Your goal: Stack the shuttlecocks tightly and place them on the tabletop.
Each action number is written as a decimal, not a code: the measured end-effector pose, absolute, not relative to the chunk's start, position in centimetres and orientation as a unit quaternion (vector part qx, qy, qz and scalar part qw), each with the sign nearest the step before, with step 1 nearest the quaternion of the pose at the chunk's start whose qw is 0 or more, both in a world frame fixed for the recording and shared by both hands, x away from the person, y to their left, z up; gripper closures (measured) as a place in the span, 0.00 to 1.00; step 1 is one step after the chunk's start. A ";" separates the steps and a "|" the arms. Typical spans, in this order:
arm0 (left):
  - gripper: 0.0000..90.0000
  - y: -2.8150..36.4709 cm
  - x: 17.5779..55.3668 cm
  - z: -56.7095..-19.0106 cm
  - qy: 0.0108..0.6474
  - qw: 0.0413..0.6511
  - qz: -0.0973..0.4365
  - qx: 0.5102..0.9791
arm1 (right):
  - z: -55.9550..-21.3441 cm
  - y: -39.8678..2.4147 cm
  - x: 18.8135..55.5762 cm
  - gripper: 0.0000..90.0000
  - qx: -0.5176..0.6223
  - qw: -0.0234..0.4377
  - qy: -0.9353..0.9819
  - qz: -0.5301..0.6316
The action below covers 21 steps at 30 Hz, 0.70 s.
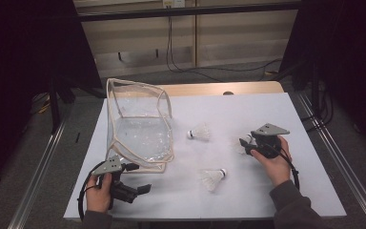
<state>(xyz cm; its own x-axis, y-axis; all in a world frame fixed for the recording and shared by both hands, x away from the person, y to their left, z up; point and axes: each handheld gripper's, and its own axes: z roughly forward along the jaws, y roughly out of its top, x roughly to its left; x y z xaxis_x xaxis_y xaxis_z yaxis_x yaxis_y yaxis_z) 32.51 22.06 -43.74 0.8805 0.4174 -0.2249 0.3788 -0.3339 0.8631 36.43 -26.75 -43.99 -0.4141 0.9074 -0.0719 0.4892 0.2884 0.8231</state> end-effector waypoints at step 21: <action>0.02 22.0 32.5 -43.7 0.243 0.521 0.019 0.818 | -43.5 -28.4 35.9 0.89 0.458 0.279 0.753 0.381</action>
<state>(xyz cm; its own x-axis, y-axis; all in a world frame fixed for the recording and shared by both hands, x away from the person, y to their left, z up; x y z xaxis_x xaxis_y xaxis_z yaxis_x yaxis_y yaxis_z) 32.50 21.95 -43.72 0.8813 0.4167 -0.2228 0.3781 -0.3391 0.8614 35.89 -28.41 -43.50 -0.4251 0.9023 -0.0719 0.4775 0.2910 0.8291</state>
